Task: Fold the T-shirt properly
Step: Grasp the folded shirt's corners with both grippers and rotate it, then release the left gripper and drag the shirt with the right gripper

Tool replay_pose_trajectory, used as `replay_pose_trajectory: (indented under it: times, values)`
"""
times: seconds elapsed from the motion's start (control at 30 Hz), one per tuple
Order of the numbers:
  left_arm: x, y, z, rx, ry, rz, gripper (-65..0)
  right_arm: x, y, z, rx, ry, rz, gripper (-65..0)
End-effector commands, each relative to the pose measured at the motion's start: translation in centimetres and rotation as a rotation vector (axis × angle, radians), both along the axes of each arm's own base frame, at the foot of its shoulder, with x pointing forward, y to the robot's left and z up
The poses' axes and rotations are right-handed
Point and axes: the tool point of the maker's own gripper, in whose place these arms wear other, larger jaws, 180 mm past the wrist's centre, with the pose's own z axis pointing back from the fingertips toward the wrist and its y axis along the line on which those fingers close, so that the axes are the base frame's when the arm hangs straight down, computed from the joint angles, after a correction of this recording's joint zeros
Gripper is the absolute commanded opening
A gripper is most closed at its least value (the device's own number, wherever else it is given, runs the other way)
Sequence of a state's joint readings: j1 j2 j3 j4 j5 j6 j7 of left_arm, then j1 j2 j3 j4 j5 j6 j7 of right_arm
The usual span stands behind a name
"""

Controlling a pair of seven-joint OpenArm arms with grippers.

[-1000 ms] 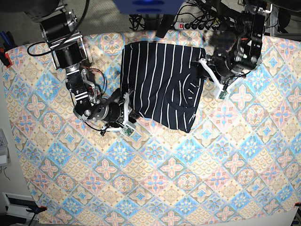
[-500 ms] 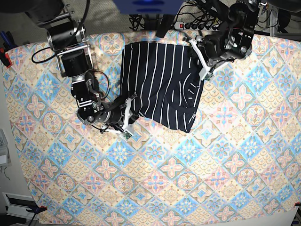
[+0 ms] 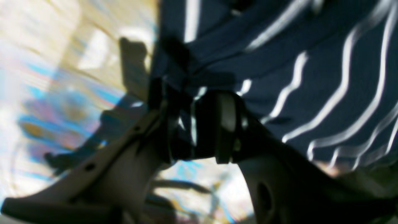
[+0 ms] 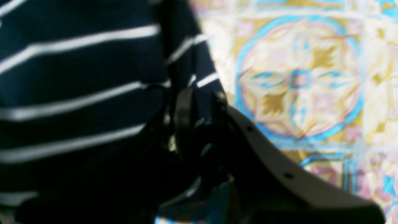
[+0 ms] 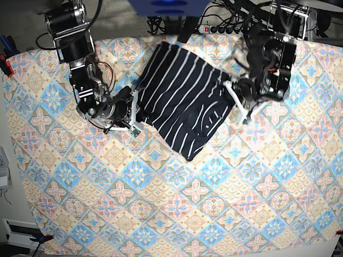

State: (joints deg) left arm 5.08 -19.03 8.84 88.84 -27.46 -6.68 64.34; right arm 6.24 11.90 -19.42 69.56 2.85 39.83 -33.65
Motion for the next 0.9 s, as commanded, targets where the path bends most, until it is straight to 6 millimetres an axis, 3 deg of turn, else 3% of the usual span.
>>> replay_pose_trajectory:
  times: [0.0,0.1,0.17,0.33,0.47,0.57,0.73,0.87]
  values:
    - [1.8,0.2,0.9,-0.004,-0.06,0.01,-47.3,0.5,-0.4,0.9,-0.004,-0.032,0.006,-54.4]
    - [4.5,0.0,1.3,-0.007,-0.116,0.012,-47.3,-0.6,-0.1,1.4,-0.006,-0.046,0.024,-54.4]
    - [5.8,-1.2,1.3,-0.005,-0.134,-0.032,-47.3,-1.4,-0.9,1.6,-0.036,-0.049,0.037,-54.4]
    - [9.2,-4.2,3.3,-0.038,-0.252,-0.083,-47.3,-2.6,-1.4,3.0,-0.054,-0.093,0.069,-54.4]
    - [10.7,-5.6,4.2,-0.008,-0.302,-0.103,-47.3,-2.8,-1.6,4.6,-0.056,-0.141,0.087,-54.4]
    - [11.2,-5.7,5.1,0.002,-0.334,-0.109,-47.3,-2.3,-1.5,6.8,-0.039,-0.208,0.075,-54.5]
    - [11.1,-2.0,8.3,-0.007,-0.428,0.009,-47.3,-3.3,0.6,10.0,0.001,-0.295,0.123,-54.5]
    - [8.2,3.0,9.6,0.026,-0.466,0.146,-47.3,-5.4,4.6,10.5,0.049,-0.297,0.24,-54.5]
